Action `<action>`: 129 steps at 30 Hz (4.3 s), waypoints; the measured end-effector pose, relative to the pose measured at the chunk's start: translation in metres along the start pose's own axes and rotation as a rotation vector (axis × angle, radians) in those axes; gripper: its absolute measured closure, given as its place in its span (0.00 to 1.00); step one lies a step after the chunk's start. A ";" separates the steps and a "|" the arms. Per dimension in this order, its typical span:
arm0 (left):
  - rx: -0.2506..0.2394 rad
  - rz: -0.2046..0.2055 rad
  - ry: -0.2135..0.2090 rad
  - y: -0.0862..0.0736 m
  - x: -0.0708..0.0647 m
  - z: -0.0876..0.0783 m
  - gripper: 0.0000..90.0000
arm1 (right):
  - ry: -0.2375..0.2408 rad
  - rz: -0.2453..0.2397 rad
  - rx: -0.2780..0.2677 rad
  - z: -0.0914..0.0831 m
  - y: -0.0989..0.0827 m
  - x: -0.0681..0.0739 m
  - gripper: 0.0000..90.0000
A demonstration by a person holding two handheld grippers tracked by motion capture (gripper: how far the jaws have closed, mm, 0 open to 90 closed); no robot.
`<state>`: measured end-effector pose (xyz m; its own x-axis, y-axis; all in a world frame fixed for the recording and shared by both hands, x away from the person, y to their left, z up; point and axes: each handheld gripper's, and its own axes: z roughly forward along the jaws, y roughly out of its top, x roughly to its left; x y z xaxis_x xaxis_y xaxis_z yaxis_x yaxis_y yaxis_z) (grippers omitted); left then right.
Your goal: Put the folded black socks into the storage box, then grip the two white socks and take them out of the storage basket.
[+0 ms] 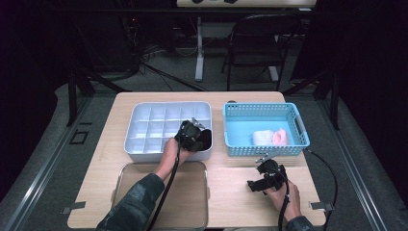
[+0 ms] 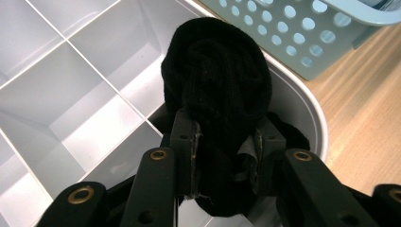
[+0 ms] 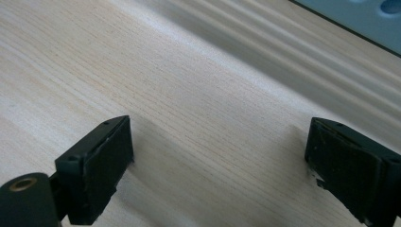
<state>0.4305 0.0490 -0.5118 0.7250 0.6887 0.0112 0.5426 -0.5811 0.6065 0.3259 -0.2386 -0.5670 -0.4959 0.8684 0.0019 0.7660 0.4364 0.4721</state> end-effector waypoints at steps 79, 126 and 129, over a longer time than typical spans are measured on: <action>-0.056 0.018 -0.016 -0.030 -0.009 -0.075 0.09 | 0.062 -0.007 -0.053 -0.016 0.002 -0.004 0.10; -0.074 0.124 -0.061 -0.099 -0.058 -0.076 0.00 | 0.129 -0.029 -0.168 -0.092 0.041 -0.030 0.01; -0.072 0.125 -0.064 -0.099 -0.058 -0.076 0.00 | 0.131 -0.023 -0.173 -0.095 0.049 -0.035 0.01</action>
<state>0.3024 0.0992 -0.5123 0.8121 0.5821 0.0408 0.4160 -0.6266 0.6590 0.3418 -0.2700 -0.4598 -0.5701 0.8156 0.0988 0.6779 0.3992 0.6173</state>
